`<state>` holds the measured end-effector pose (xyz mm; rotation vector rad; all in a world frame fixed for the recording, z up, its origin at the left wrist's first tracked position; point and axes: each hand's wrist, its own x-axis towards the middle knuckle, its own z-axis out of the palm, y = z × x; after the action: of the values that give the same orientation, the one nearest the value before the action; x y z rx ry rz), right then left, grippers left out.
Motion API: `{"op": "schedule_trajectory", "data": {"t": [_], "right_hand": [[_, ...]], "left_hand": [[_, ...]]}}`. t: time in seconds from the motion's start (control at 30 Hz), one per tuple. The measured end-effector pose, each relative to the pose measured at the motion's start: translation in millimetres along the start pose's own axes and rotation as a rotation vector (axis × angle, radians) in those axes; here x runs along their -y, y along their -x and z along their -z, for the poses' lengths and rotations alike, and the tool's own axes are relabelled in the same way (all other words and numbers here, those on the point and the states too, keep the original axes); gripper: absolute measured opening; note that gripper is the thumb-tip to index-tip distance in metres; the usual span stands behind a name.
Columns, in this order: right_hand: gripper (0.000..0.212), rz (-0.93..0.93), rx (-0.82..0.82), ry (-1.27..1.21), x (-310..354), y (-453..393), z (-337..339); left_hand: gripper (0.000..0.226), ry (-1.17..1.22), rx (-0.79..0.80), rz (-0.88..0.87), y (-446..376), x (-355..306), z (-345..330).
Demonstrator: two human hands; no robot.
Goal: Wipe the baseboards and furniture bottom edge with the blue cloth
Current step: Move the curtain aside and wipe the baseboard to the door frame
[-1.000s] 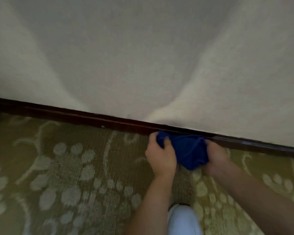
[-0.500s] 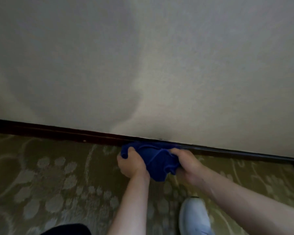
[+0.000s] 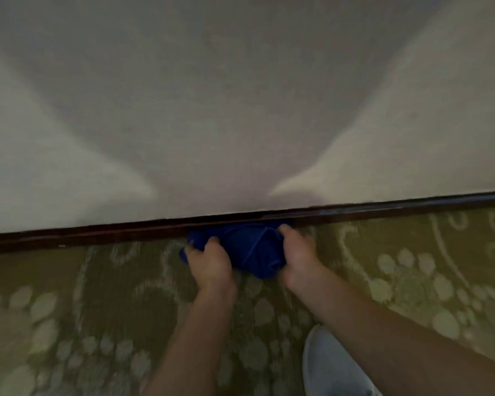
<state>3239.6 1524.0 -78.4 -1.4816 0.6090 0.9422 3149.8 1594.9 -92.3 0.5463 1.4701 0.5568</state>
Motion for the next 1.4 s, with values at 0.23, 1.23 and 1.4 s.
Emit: {"op": "schedule_trajectory", "data": {"t": [0.23,1.23,1.4], "right_hand": [[0.055,0.048,-0.232,-0.216,27,-17,20],[0.045,0.119,-0.227,-0.043,55,-3,47],[0.047,0.186,-0.311,-0.035,60,-11,56]], "left_hand": [[0.037,-0.034,0.071,0.024,20,30,-44],[0.015,-0.054,-0.348,-0.555,68,54,-91],[0.018,-0.185,-0.086,-0.503,64,67,-83]]}}
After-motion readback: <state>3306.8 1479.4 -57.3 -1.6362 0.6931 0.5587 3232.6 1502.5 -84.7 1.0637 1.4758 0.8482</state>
